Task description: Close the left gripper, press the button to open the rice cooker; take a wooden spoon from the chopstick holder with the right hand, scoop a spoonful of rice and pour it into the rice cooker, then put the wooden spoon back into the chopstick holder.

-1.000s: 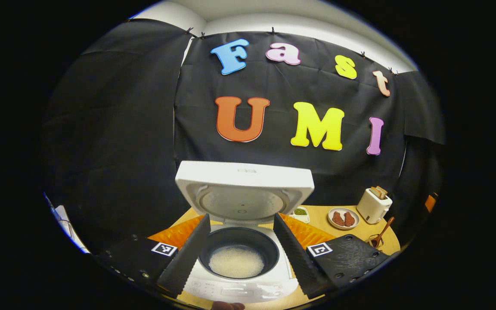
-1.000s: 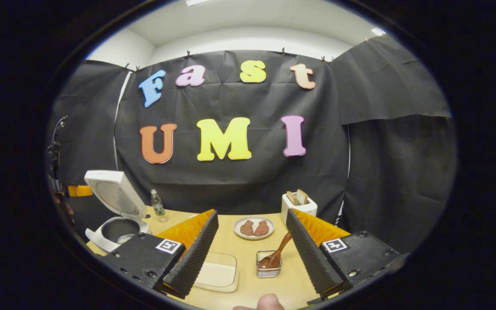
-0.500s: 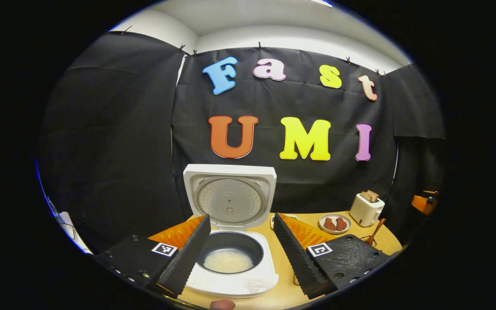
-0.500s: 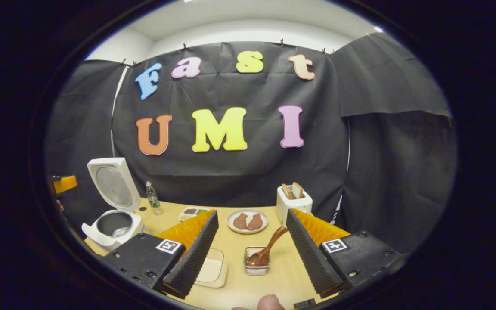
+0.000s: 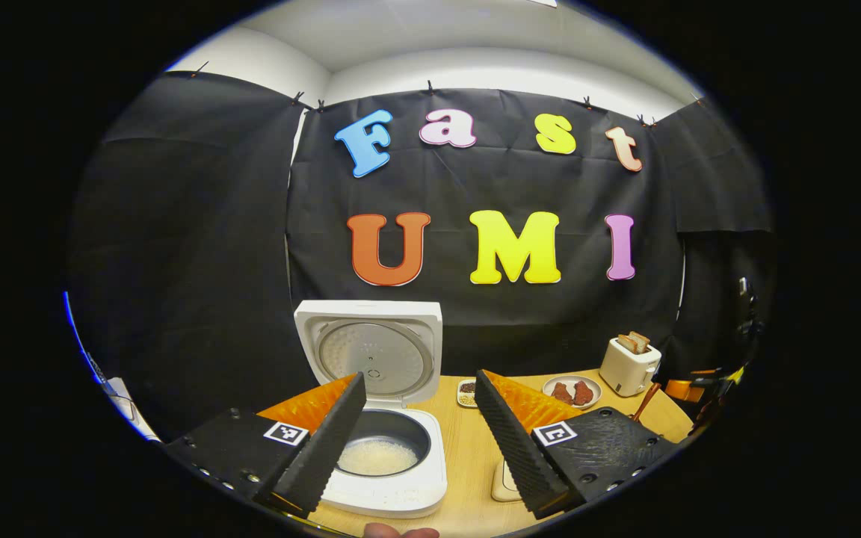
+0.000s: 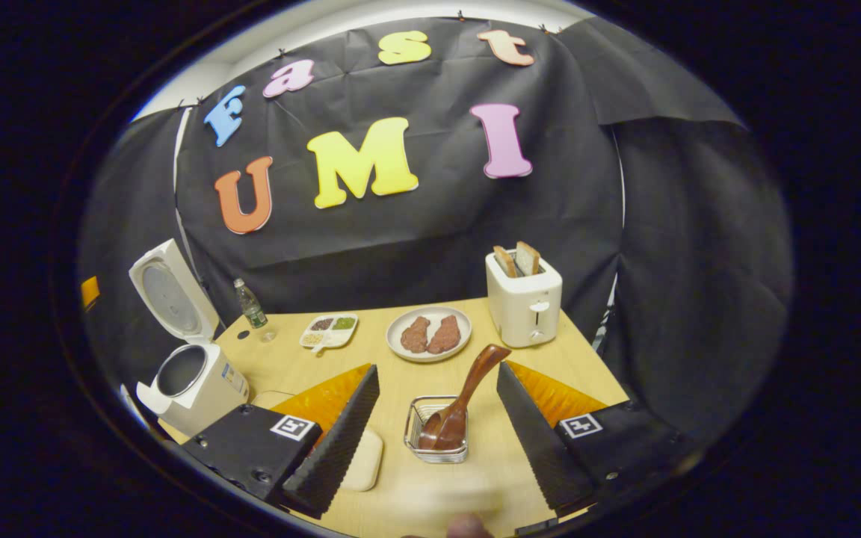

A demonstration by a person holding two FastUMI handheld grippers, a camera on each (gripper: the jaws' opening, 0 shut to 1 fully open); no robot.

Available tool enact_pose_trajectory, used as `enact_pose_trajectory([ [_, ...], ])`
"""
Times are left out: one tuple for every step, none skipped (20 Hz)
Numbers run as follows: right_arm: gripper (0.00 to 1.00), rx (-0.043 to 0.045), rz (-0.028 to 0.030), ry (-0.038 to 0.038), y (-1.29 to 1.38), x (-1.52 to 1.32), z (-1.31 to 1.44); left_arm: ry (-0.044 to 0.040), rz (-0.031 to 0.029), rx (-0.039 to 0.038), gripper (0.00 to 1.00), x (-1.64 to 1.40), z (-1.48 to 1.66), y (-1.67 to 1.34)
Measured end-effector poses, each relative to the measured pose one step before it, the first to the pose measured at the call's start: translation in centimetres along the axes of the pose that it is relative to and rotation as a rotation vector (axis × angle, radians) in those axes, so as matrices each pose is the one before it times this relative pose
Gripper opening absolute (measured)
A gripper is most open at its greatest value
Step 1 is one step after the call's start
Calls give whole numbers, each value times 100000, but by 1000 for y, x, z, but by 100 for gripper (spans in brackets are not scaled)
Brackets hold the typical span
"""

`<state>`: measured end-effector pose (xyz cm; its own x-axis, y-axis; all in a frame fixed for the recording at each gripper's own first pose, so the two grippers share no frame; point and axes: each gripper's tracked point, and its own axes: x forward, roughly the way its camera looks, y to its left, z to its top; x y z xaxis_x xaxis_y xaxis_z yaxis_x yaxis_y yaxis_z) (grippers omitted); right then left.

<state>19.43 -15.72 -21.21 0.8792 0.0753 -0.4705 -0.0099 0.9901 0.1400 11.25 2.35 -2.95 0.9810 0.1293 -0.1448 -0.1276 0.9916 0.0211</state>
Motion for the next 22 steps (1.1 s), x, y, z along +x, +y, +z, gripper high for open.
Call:
enact_pose_trajectory([
  [100, 1462, 882, 2323, -493, 1262, -793, -6, 1617, -631, 94, 89, 240, 18],
  [100, 1489, 420, 1702, -498, 1351, -550, 353, 1063, -1199, 94, 0, 84, -202],
  [99, 291, 58, 2159, -688, 1414, -432, 525, -474, -1928, 94, -29, 87, -618],
  [98, -276, 493, 1583, -441, 1105, -396, 52, -345, -1585, 94, -158, 19, -420],
  [96, -83, -159, 2426, -446, 1440, -576, 221, 696, -624, 94, 164, 248, 89],
  [95, 1474, -139, 2441, -391, 1014, -556, 1774, 1454, 341, 94, 54, -153, 300],
  [93, 1619, 209, 1547, -332, 963, -272, 528, 1365, 1131, 94, -81, 71, 266],
  [91, 693, 389, 1156, -177, 1008, -192, -599, 1911, 1067, 94, 15, 421, 495],
  [78, 341, -50, 1428, -341, 851, -209, -22, 1901, 82, 94, -19, 176, 407],
  [84, 808, 22, 1247, -184, 858, -325, 1303, 1167, -518, 94, 16, -247, 140],
  [72, 1289, 558, 1124, 27, 775, -112, 1785, 789, -334, 94, -185, -530, -41],
  [78, 1335, 685, 816, 124, 606, -214, 873, 1047, 494, 94, -88, -185, 155],
  [72, 903, 1284, 1064, 240, 497, -160, 197, 1457, 614, 94, 130, -55, 387],
  [67, 571, 942, 874, 145, 434, -250, 973, 801, 21, 94, 137, -63, 119],
  [53, 532, 209, 702, 28, 335, -83, 883, 500, -203, 94, -20, -197, -103],
  [49, 987, 722, 557, 102, 44, 24, 93, 363, 42, 94, -102, 1, 29],
  [50, 828, 648, 146, 138, -55, 115, -405, 106, 283, 94, -54, 52, 8],
  [45, 527, -667, -394, -163, -45, 159, -448, 145, 478, 94, -41, 47, 40],
  [25, 321, -362, 17, -130, -184, 84, 49, -38, 372, 94, -132, -51, 94],
  [30, 808, 407, 281, 133, -412, -122, 94, -5, 282, 94, -94, -172, 82],
  [26, 1172, 523, 314, 267, -487, -53, -87, 0, 213, 94, -132, -50, 131],
  [25, 553, -65, 238, 174, -635, -167, -242, 25, -21, 94, -110, -13, 234],
])
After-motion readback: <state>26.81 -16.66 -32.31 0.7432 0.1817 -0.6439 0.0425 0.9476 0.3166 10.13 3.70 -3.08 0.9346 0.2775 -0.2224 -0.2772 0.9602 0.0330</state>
